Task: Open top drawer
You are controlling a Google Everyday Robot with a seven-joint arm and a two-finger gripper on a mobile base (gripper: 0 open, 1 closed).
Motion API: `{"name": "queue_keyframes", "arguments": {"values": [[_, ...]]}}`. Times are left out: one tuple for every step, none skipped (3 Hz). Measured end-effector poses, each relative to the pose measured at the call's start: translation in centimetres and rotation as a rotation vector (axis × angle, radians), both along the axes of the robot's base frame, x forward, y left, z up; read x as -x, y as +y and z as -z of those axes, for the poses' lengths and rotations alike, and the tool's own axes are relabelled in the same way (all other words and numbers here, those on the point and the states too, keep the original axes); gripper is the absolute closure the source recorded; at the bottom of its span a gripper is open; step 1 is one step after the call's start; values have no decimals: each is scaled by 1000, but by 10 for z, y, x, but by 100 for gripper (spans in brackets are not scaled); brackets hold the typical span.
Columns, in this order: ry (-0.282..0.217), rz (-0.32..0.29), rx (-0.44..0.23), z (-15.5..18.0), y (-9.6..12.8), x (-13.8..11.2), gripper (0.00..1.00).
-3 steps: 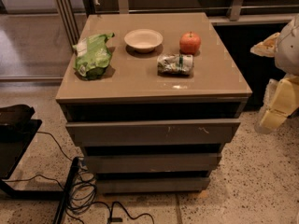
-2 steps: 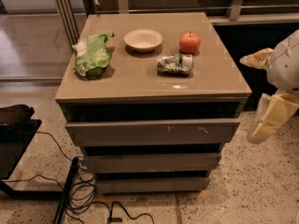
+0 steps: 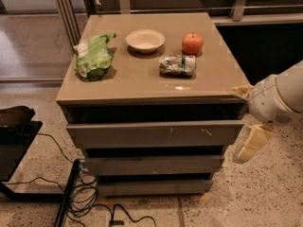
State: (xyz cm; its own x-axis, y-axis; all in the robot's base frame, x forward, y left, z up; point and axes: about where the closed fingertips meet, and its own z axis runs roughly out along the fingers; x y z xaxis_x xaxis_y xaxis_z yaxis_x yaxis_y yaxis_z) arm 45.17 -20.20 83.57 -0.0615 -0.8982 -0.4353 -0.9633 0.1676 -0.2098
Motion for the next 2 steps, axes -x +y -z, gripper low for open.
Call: {"name": "queue_keyframes", "arguments": {"values": [[0, 0, 0, 0, 0, 0, 0], [60, -9, -15, 26, 12, 2, 0]]}}
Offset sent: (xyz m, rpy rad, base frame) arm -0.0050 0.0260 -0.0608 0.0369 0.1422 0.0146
